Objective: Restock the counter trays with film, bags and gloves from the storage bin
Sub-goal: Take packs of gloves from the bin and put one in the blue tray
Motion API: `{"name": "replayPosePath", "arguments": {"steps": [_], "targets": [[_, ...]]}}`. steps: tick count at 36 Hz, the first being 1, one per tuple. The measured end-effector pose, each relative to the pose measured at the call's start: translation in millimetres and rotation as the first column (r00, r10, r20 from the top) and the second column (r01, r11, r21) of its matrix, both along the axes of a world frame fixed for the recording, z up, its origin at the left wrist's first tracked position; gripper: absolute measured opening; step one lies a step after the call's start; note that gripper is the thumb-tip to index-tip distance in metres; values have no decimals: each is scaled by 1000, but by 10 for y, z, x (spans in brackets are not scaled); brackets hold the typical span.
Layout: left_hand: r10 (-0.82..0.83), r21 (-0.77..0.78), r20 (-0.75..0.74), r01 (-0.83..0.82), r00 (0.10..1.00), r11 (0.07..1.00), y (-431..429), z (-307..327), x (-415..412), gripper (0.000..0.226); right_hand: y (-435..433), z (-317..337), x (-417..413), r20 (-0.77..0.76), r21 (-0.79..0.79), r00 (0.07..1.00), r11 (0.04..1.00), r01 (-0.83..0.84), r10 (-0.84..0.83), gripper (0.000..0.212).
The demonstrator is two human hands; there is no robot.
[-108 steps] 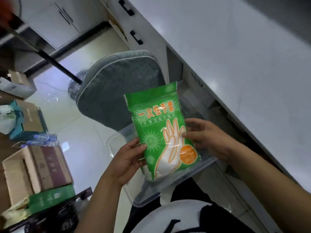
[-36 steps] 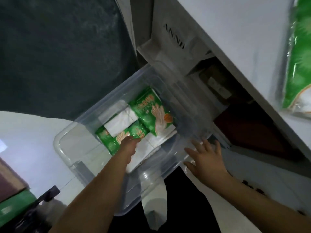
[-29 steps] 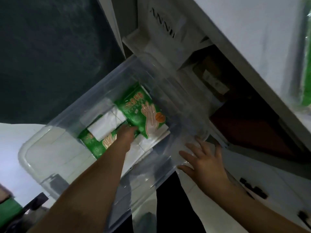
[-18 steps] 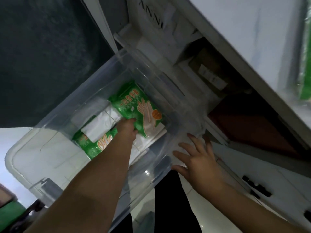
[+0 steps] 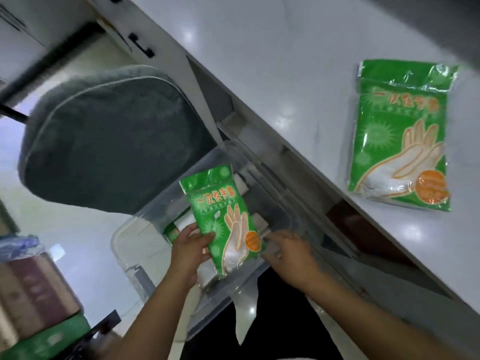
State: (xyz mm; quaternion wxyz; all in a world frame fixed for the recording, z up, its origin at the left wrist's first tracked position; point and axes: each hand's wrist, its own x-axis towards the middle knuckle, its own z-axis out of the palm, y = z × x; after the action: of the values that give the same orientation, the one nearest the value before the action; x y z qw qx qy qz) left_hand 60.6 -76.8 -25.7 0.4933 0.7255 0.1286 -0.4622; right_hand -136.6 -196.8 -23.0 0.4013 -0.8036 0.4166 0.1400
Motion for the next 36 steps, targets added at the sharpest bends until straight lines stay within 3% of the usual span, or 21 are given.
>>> {"name": "replayPosePath", "arguments": {"steps": [3,6,10,14,19,24,29,36], "targets": [[-52,-77,58,57,997,995,125,497,-53,36,-95,373,16,169,170,952,959,227,-256,50],[-120,-173,86,134,989,976,276,944,-113,36,-186,773,46,261,388,867,869,308,-424,50],[-159,-263,112,183,981,947,448,1392,-194,41,-315,1247,82,352,639,792,747,185,-498,40],[-123,-358,136,164,983,919,632,1679,-271,40,-284,1597,125,368,735,748,666,130,-552,43],[-119,-421,142,169,983,891,873,1824,-408,42,6,1804,0,386,726,698,666,173,-603,38],[-223,-432,119,253,967,866,1171,1724,-624,53,423,1893,-312,354,686,640,654,318,-682,34],[-335,-477,78,331,939,814,1288,1579,-846,62,757,1972,-634,437,547,551,697,464,-711,50],[-423,-520,108,413,900,747,896,1769,-1171,60,758,2239,-1167,498,404,546,737,542,-674,43]]}}
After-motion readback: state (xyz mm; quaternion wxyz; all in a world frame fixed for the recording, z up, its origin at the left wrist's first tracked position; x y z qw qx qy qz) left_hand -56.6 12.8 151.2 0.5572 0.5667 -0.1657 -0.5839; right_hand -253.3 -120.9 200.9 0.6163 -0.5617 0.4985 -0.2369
